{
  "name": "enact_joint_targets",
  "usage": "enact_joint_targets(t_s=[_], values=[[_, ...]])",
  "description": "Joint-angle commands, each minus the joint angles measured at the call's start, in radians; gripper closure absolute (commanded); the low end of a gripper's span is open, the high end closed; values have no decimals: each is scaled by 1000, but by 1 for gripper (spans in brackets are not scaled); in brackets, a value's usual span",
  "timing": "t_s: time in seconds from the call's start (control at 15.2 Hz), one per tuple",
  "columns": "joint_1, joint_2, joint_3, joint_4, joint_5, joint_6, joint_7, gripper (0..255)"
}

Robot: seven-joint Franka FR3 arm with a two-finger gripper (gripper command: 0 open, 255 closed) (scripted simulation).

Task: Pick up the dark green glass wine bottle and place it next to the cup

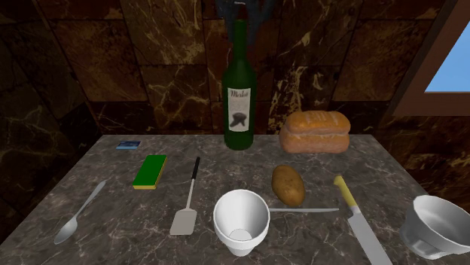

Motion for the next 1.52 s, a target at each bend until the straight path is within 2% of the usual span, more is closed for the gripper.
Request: enact_joint_targets(t_s=[0.0,0.4,0.92,1.45], values=[[0,4,0,29,-2,-25,2,255],[2,23,3,117,-12,-97,11,255],[-92,-7,-105,85,7,-100,-192,255],[-178,36,-199,134,-4,-116,-372,255]])
